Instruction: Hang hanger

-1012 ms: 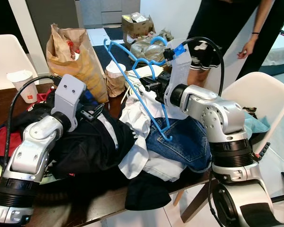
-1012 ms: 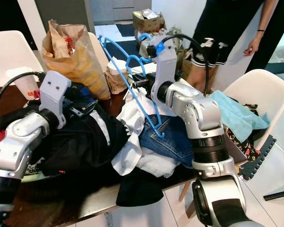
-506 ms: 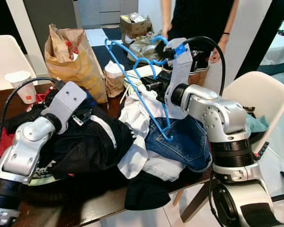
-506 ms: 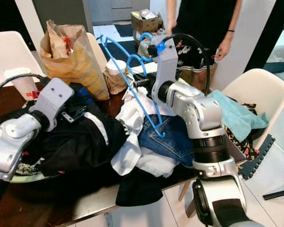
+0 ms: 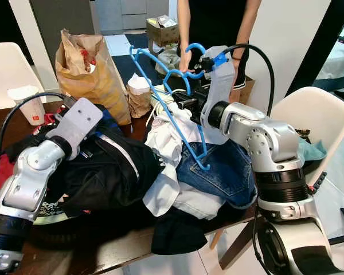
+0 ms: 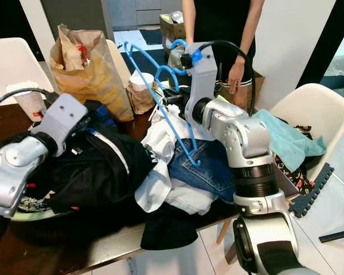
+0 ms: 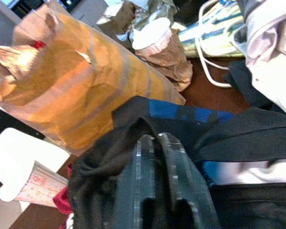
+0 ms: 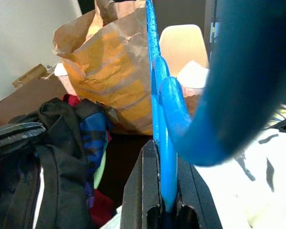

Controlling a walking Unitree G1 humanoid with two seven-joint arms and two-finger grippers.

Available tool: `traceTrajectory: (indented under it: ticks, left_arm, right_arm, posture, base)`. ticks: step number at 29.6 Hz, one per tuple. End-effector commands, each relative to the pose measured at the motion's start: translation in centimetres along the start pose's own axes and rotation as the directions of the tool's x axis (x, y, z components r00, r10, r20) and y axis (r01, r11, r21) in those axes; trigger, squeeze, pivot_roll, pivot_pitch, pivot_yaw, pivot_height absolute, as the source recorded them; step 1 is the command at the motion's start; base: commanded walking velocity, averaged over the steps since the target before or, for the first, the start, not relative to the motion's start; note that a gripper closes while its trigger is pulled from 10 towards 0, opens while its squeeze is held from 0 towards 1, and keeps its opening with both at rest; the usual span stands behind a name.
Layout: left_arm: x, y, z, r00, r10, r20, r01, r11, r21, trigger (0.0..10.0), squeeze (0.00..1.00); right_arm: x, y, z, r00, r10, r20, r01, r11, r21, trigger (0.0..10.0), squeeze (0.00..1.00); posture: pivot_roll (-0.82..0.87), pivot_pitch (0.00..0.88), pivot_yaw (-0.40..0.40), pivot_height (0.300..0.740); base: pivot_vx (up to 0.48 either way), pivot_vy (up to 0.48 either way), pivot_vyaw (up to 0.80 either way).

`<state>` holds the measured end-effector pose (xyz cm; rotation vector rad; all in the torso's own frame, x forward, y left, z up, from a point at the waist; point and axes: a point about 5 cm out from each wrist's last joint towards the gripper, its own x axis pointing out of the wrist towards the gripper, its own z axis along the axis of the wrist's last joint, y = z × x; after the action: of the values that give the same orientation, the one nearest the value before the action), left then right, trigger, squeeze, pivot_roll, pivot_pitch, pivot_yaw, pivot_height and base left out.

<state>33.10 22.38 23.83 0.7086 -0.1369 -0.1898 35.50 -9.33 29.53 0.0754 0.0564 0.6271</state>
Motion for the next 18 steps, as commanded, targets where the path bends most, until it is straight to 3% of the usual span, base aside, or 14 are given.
traceTrajectory:
  ticks: [1,7,10,11,12,13,15,16,17,18]
  left_arm:
    - [0.0,0.6,0.0,1.000,0.029,0.000,-0.029,0.999,0.015,0.0,0.00]
    - [-0.2,2.8,1.5,0.990,0.128,0.063,-0.130,0.991,0.017,0.0,0.00]
    - [-0.4,4.1,3.0,0.981,0.161,0.112,-0.159,0.987,-0.021,0.0,0.00]
    - [-0.7,5.9,6.0,0.960,0.162,0.227,-0.125,0.978,-0.170,0.0,0.00]
    - [-0.7,5.9,6.0,0.960,0.162,0.227,-0.125,0.978,-0.170,0.0,0.00]
    - [-1.3,7.1,8.7,0.927,0.149,0.345,-0.052,0.960,-0.274,0.0,0.00]
    - [-1.3,7.1,8.7,0.927,0.149,0.345,-0.052,0.960,-0.274,0.0,0.00]
    - [-2.5,8.7,12.0,0.855,0.131,0.502,0.061,0.935,-0.349,0.0,0.00]
    - [-2.5,8.7,12.0,0.855,0.131,0.502,0.061,0.935,-0.349,0.0,0.00]
    - [-3.9,9.9,14.4,0.782,0.111,0.614,0.152,0.921,-0.359,0.0,0.00]
  right_arm:
    - [-0.2,0.3,0.8,1.000,0.011,0.027,-0.011,1.000,-0.012,10.0,0.00]
    - [0.0,0.4,0.9,0.999,0.015,0.040,-0.014,1.000,-0.007,10.0,0.00]
    - [0.0,0.5,1.0,0.999,0.019,0.049,-0.019,1.000,-0.003,10.0,0.00]
    - [0.0,1.1,1.7,0.991,0.080,0.103,-0.084,0.996,0.032,10.0,0.00]
    - [0.0,1.1,1.7,0.991,0.080,0.103,-0.084,0.996,0.032,10.0,0.00]
    - [-0.1,1.7,2.3,0.978,0.137,0.157,-0.148,0.987,0.064,10.0,0.00]
    - [-0.1,1.7,2.3,0.978,0.137,0.157,-0.148,0.987,0.064,10.0,0.00]
    - [-0.3,2.1,3.0,0.956,0.186,0.226,-0.216,0.969,0.117,10.0,0.00]
    - [-0.3,2.1,3.0,0.956,0.186,0.226,-0.216,0.969,0.117,10.0,0.00]
    - [-0.5,2.2,3.5,0.936,0.212,0.281,-0.265,0.950,0.166,10.0,0.00]
  posture:
    - [-0.07,0.051,-0.009,0.736]
    - [-0.06,0.050,-0.010,0.736]
    - [-0.06,0.048,-0.010,0.736]
    - [-0.05,0.043,-0.007,0.736]
    - [-0.05,0.043,-0.007,0.736]
    - [-0.05,0.043,-0.007,0.736]
    - [-0.05,0.043,-0.007,0.736]
    - [-0.04,0.039,-0.003,0.736]
    - [-0.04,0.039,-0.003,0.736]
    - [-0.03,0.037,-0.001,0.736]
  base:
    - [0.000,0.000,0.00]
    - [0.000,0.000,0.00]
    - [0.000,0.000,0.00]
    - [0.000,0.000,0.00]
    - [0.000,0.000,0.00]
    - [0.000,0.000,0.00]
    - [0.000,0.000,0.00]
    - [0.000,0.000,0.00]
    - [0.000,0.000,0.00]
    - [0.000,0.000,0.00]
